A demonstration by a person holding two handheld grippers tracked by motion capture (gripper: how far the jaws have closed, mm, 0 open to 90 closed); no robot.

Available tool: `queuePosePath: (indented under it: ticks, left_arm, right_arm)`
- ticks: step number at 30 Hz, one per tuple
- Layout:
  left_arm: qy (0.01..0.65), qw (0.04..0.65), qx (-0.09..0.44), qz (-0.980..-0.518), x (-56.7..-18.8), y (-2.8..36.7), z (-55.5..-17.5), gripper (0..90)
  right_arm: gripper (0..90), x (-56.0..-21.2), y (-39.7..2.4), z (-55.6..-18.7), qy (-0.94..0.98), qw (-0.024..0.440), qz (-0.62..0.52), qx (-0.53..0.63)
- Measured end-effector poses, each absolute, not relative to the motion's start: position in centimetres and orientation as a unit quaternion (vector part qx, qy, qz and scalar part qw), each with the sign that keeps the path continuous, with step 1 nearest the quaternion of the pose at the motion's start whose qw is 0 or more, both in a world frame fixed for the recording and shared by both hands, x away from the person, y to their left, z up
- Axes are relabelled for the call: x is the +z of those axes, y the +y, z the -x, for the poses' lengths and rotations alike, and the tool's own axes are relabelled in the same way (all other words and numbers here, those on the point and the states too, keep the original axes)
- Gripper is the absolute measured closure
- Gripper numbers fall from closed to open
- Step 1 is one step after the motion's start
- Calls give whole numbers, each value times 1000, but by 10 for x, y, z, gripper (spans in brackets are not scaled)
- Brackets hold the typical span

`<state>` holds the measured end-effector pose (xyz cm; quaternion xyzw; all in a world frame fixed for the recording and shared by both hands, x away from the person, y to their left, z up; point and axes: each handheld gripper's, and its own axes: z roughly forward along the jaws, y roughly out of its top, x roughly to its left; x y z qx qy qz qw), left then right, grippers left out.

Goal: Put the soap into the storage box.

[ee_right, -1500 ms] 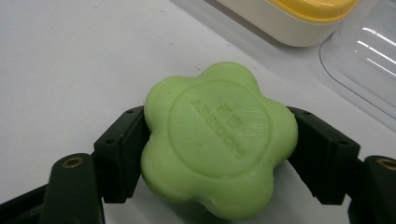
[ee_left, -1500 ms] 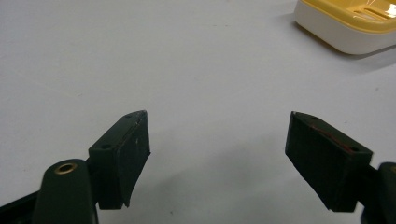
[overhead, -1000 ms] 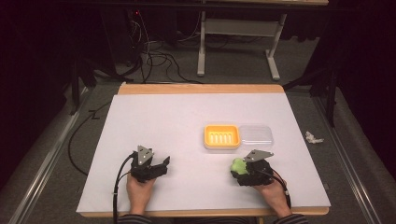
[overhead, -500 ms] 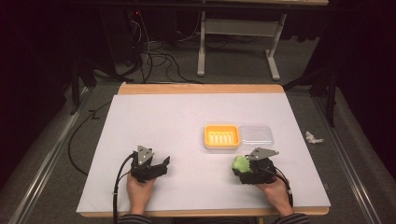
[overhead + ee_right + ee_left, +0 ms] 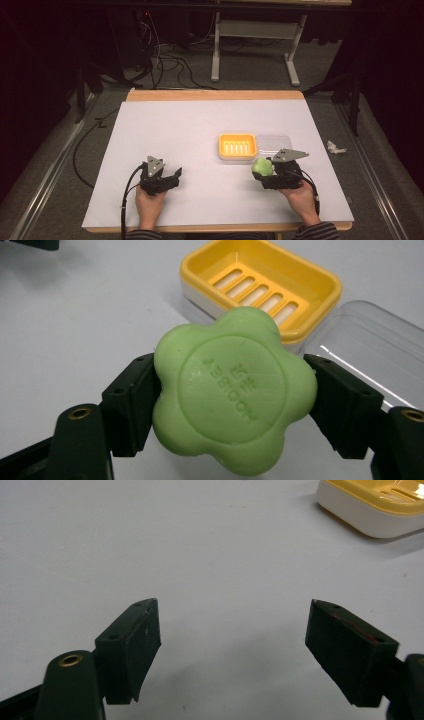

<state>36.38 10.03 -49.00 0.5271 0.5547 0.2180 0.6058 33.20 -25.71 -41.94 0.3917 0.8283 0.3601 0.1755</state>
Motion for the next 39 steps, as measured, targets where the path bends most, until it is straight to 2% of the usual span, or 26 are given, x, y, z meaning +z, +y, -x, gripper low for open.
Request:
queuePosePath:
  ticks: [16,39]
  left_arm:
    - [555,606,218,-528,-490,100,-364,226]
    - [554,606,218,-528,-490,101,-364,225]
  right_arm:
    - [272,-392,-259,-351,825,169,-385,378]
    - [272,-392,-241,-401,832,137,-397,362]
